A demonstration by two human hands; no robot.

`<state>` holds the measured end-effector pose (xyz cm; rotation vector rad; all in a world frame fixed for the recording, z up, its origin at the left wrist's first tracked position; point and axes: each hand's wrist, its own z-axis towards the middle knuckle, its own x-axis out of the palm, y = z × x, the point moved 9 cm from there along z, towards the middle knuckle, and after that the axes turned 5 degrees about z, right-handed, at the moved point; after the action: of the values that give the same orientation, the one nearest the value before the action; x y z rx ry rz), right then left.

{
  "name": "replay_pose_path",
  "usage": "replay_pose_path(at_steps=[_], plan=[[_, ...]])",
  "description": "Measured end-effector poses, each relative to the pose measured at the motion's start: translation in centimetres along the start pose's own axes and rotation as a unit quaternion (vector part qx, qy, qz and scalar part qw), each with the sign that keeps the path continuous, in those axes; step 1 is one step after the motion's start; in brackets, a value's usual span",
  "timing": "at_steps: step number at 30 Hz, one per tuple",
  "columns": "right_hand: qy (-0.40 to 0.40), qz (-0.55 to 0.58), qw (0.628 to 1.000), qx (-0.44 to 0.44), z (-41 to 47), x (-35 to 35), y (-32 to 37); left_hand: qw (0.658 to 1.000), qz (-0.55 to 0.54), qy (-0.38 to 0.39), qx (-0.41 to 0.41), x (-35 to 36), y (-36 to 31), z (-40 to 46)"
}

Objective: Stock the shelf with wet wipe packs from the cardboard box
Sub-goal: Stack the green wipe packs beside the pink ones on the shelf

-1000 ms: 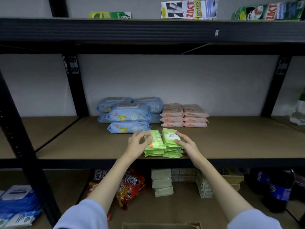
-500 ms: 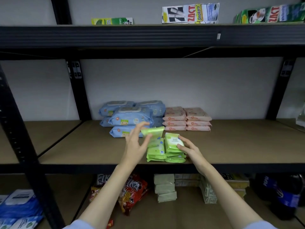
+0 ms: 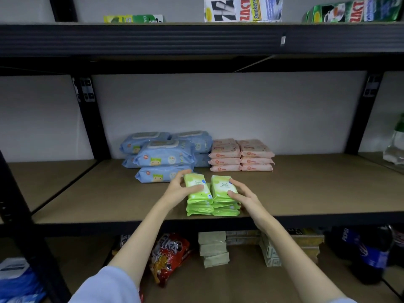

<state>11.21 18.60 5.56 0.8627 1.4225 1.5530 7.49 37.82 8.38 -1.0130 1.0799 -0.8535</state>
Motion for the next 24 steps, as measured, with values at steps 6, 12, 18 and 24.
replay_pose_path(at_steps=[6,12,18,24], plan=[[0.017,-0.004,1.000,0.006,0.6,0.5,-0.4,0.996,-0.010,0.075,-0.048,1.4,1.9,-0.1],[0.010,-0.004,1.000,0.018,0.9,0.5,-0.6,0.995,-0.011,0.083,-0.057,1.9,1.8,-0.1],[0.035,-0.012,0.999,0.032,1.2,1.4,-0.1,0.995,-0.056,0.066,-0.049,1.9,2.6,-0.2],[0.007,0.030,0.997,0.064,1.9,1.8,-0.8,0.986,-0.121,0.077,-0.081,2.5,2.9,0.3]])
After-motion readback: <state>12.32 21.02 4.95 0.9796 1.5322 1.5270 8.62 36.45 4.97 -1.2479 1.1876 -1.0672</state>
